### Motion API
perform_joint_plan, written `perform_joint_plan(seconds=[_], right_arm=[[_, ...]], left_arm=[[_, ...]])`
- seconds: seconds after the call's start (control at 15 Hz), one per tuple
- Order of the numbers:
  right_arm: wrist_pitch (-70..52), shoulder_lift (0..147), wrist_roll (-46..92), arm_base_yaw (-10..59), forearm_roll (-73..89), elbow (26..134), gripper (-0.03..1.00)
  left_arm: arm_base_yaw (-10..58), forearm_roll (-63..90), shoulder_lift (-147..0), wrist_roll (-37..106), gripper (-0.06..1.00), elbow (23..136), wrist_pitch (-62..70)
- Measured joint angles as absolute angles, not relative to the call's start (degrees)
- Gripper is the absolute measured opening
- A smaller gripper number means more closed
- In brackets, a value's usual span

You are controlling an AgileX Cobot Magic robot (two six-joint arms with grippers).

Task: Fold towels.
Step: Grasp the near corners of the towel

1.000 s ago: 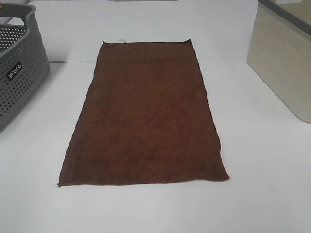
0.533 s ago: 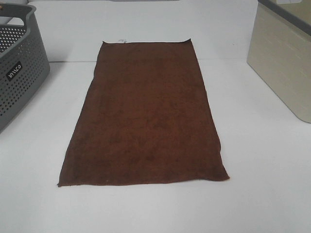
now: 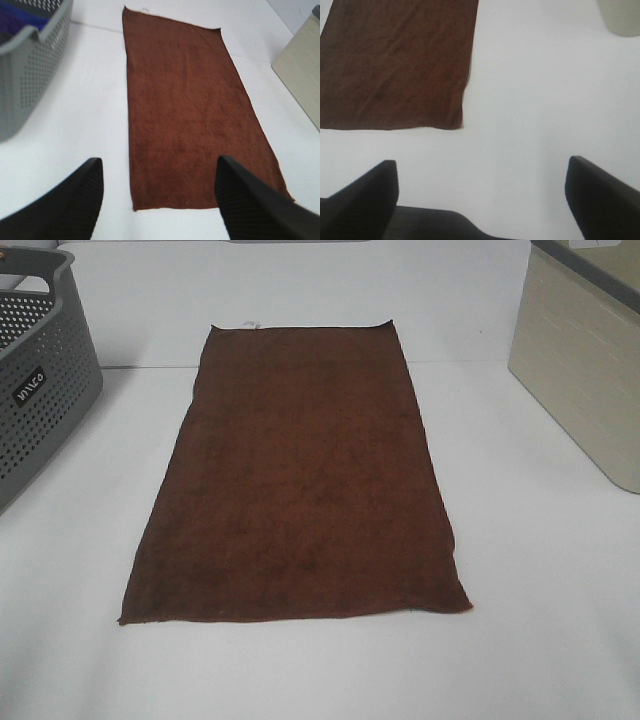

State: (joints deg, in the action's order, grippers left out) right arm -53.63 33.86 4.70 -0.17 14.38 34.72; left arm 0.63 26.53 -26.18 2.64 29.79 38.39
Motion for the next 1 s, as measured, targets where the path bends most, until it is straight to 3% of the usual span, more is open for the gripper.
perform_joint_plan(seconds=[0.4,1.0], right_arm=[[-50.25,63.08,10.83,-0.17,21.49,39.02,0.84],[-40.11,90.36,33.58,-0.17,45.78,40.05,0.84]], left_arm=[[0.63,42.46,-60.16,14.55,0.62,29.91,34.49],[0.63,76.49,-94.88,54.83,0.62,30.08,32.37]])
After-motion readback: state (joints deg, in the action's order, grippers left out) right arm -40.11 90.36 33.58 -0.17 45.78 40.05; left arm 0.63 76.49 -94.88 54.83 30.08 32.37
